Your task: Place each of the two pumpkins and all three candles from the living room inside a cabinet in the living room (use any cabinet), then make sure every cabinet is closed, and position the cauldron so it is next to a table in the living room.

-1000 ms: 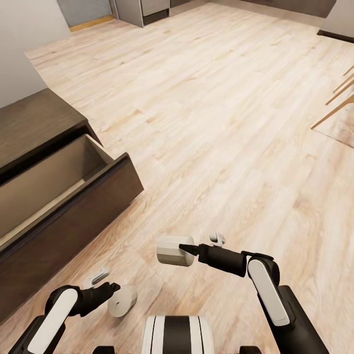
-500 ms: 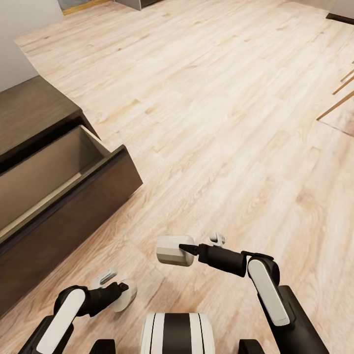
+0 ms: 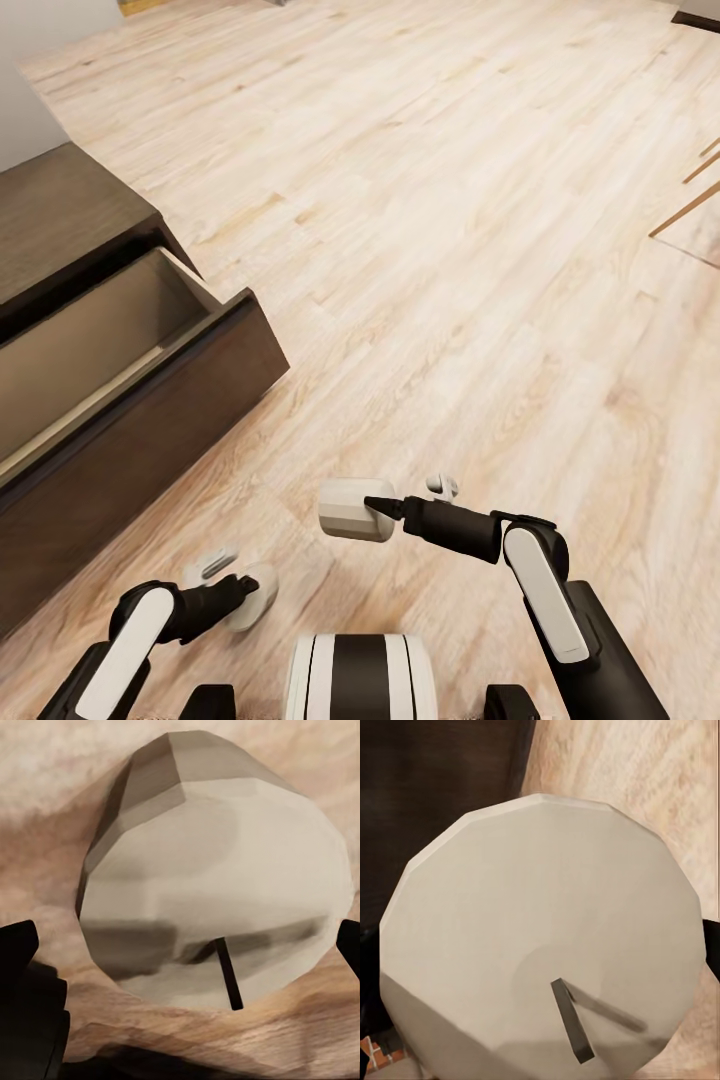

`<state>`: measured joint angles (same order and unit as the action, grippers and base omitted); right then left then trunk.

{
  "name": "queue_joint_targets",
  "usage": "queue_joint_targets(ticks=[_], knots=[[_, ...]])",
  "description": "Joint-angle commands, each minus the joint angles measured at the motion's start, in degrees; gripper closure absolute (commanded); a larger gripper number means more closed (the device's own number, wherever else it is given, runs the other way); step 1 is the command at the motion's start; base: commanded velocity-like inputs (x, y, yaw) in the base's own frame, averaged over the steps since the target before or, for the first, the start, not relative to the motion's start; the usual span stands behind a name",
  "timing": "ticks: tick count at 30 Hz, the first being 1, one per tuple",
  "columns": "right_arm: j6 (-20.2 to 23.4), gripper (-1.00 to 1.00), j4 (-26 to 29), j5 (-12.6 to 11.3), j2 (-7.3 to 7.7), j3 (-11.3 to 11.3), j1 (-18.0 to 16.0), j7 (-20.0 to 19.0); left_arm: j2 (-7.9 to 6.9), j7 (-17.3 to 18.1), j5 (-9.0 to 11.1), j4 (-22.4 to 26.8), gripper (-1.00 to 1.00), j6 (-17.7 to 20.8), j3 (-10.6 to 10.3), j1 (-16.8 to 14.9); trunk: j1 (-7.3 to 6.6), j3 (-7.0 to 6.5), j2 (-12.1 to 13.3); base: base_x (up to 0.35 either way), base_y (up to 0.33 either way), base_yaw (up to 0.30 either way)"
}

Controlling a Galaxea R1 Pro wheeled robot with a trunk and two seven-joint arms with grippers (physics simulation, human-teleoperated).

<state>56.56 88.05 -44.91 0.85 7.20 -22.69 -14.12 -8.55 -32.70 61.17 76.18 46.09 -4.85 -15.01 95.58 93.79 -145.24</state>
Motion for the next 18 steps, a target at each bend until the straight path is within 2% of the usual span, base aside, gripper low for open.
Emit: queue_joint_targets(ticks=[1,6,18], knots=[[0.1,1.0,0.0,0.4,0.02,0.0,0.0,-0.6,-0.02,-0.6,0.2,0.0,-1.0,0.0,-0.1,0.0,0.01,0.26,0.0,0.0,0.0,0.0],[0.1,1.0,0.0,0.4,0.02,0.0,-0.1,-0.6,0.01,-0.6,-0.4,0.0,-1.0,0.0,-0.1,0.0,0.01,0.26,0.0,0.0,0.0,0.0],[0.1,1.0,0.0,0.4,0.02,0.0,-0.1,-0.6,0.03,-0.4,-0.3,0.3,-1.0,0.1,-0.1,0.0,0.01,0.26,0.0,0.0,0.0,0.0]])
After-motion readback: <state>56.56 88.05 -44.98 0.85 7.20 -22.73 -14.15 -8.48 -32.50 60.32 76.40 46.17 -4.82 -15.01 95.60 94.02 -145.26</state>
